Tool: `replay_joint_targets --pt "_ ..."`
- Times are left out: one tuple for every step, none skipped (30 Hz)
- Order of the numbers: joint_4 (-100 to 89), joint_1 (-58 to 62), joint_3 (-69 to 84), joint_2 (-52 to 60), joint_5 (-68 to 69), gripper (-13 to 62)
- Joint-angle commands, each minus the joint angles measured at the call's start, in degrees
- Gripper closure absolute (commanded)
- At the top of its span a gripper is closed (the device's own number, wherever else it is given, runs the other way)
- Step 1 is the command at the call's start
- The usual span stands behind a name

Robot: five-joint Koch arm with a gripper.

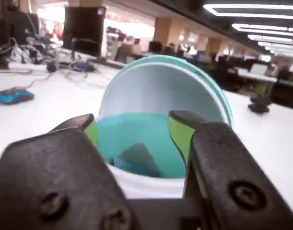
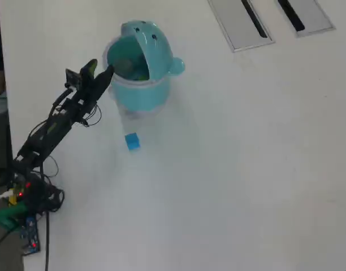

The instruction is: Grasp RGB lego blocks and put them in the bin one by one.

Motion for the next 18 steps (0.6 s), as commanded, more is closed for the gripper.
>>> replay_joint_targets --pt "2.55 -0.26 1.41 6.33 0.35 19.9" --pt "3.69 -0.26 4.31 8.00 0.88 19.2" --pt "4.39 -0.26 7.03 9.58 2.02 19.2" --pt "4.39 -0.26 9.67 10.90 3.43 19.2" --pt "4.39 -0.18 12.13 12.13 4.13 19.2" --pt "4.48 0.09 14.50 13.27 4.75 19.2" --pt "4.48 0.35 16.70 14.33 5.27 19.2" --pt "4.48 0.53 18.63 15.12 5.54 19.2" --pt "4.39 0.62 20.57 15.82 5.54 19.2" --pt "4.48 0.70 22.41 16.70 5.54 19.2" --pt "4.39 0.79 23.91 17.23 5.54 19.2" --pt "4.39 0.88 25.22 17.67 5.36 19.2" --pt "4.39 1.14 26.46 17.75 4.83 18.4" --pt "4.22 1.14 27.51 17.58 3.60 18.4" --pt "4.22 1.23 28.48 17.40 2.46 18.4" --pt "4.31 1.41 29.27 17.40 1.85 18.5" --pt "4.31 1.85 29.62 17.40 1.67 18.5" --pt "4.31 2.29 29.88 17.31 1.32 18.5"
